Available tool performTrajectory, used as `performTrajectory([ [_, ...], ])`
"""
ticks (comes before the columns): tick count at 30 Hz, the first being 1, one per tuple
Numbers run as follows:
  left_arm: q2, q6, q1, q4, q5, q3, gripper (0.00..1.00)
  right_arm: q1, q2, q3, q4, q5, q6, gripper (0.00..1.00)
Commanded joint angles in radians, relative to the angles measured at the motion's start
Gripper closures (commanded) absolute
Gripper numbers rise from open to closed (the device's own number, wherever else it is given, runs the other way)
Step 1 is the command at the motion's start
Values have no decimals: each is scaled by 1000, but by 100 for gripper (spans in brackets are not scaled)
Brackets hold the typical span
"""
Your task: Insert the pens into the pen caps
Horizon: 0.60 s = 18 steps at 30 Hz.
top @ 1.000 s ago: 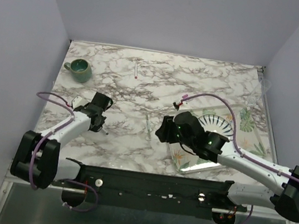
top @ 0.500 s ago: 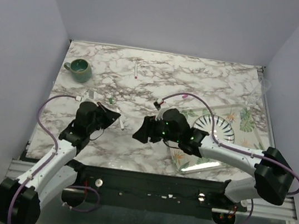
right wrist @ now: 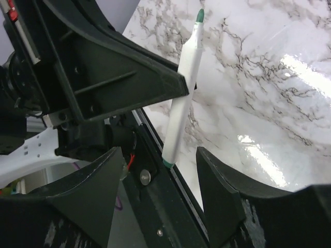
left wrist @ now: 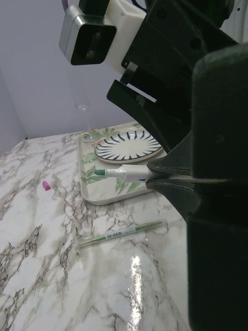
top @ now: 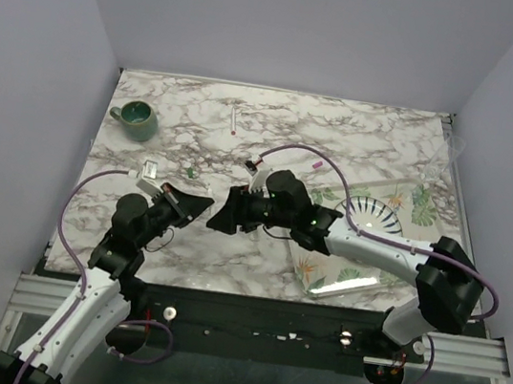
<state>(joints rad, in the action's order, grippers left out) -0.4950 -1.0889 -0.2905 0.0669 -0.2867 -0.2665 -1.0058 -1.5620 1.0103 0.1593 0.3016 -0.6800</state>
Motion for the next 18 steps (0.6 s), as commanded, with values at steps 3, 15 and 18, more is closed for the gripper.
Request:
performTrajectory([
  [3,76,-49,-4,20,-46,27,100,-1,-66,65,2,34,-4,35],
  [15,99,-97,-4,47,-57,36,100,-1,-59,28,83,67,-35,55],
  [18,102,-100,-4,54,-51,38,100,-1,-59,14,100,77,-47,55],
])
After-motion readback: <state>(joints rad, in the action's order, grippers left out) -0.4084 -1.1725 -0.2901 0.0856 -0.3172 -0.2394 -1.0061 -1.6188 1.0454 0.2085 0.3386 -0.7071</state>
